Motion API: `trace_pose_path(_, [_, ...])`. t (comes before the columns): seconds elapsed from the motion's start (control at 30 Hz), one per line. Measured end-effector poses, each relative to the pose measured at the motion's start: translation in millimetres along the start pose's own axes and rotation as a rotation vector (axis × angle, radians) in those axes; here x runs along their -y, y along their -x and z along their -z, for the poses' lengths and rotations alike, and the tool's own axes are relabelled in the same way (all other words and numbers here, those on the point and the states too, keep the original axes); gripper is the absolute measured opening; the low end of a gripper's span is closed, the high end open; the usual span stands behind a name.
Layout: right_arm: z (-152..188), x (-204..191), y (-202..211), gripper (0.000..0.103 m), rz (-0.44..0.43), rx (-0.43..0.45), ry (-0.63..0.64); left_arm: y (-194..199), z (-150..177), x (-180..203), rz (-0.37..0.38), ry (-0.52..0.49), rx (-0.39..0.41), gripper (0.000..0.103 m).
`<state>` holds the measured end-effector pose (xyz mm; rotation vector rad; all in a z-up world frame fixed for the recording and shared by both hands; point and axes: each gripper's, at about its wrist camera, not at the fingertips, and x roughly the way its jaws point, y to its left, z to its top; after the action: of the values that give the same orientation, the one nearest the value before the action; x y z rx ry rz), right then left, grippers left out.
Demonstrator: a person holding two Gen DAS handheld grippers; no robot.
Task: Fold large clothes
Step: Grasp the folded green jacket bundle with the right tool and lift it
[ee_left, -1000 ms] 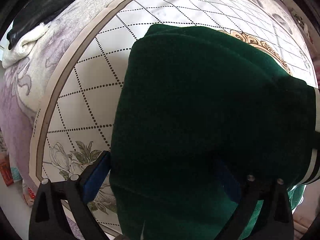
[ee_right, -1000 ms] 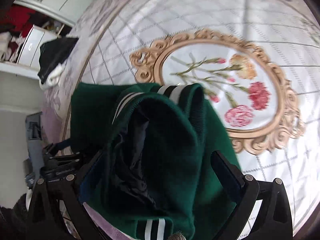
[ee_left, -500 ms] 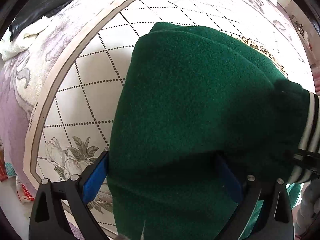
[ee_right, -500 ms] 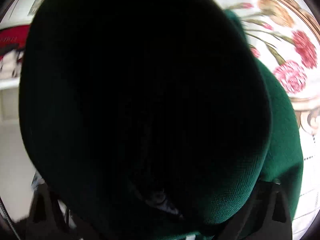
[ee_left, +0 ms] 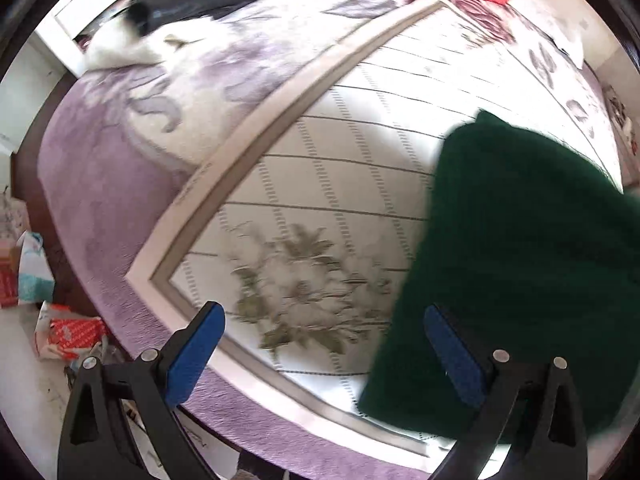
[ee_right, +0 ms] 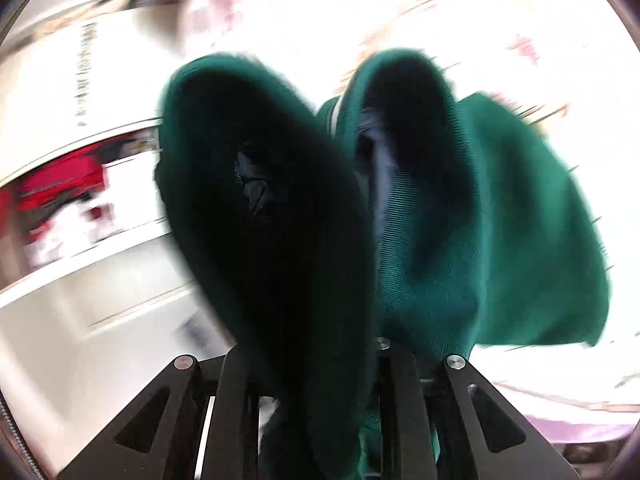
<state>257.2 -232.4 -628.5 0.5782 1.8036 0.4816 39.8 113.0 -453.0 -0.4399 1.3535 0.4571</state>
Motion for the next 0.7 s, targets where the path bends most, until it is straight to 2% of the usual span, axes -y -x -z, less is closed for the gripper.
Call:
trace_pose_path(0.07, [-29, 29, -30, 0.023, 0.209, 0.023, 0.041, -7, 3, -3, -0.028, 0.011, -0.007, 0.103])
trace_pose_path(0.1, [-38, 39, -44, 0.026, 0.273, 0.015, 0.060, -12, 4, -5, -0.035, 0.016, -0.011, 0.103])
trace_pose_path(0.13, [-45, 49, -58, 0.045, 0.338, 0.010, 0.068, -21, 5, -10, -0.049, 0.018, -0.001, 0.103])
trace_pose_path(0.17, [-50, 55, -66, 0.061, 0.355, 0.007, 0.066, -31, 4, -13, -0.060, 0.009, 0.002, 0.103])
trace_pose_path(0.3, [-35, 62, -48, 0.067, 0.263, 0.038, 0.055, -73, 12, -5, -0.101, -0.068, 0.002, 0.103])
trace_pose_path(0.33, [-25, 64, -37, 0.072, 0.239, 0.062, 0.045, -89, 16, 0, -0.097, -0.097, -0.015, 0.103])
trace_pose_path(0.4, [-5, 80, 0, 0.076, 0.233, 0.106, 0.030, -112, 25, 8, -0.120, -0.132, -0.050, 0.103])
trace_pose_path(0.47, [22, 94, 20, 0.076, 0.236, 0.129, 0.028, -131, 32, 16, -0.113, -0.162, -0.095, 0.103])
trace_pose_path(0.5, [32, 101, 26, 0.077, 0.234, 0.141, 0.025, -134, 34, 17, -0.111, -0.161, -0.093, 0.103])
trace_pose_path(0.57, [51, 110, 28, 0.087, 0.190, 0.135, 0.021, -136, 33, 13, -0.087, -0.136, -0.083, 0.103])
trace_pose_path(0.63, [67, 110, 30, 0.088, 0.132, 0.118, 0.022, -140, 31, 9, -0.058, -0.114, -0.094, 0.103])
trace_pose_path(0.7, [69, 110, 1, 0.088, 0.187, 0.095, 0.032, -142, 29, 7, -0.038, -0.112, -0.078, 0.103])
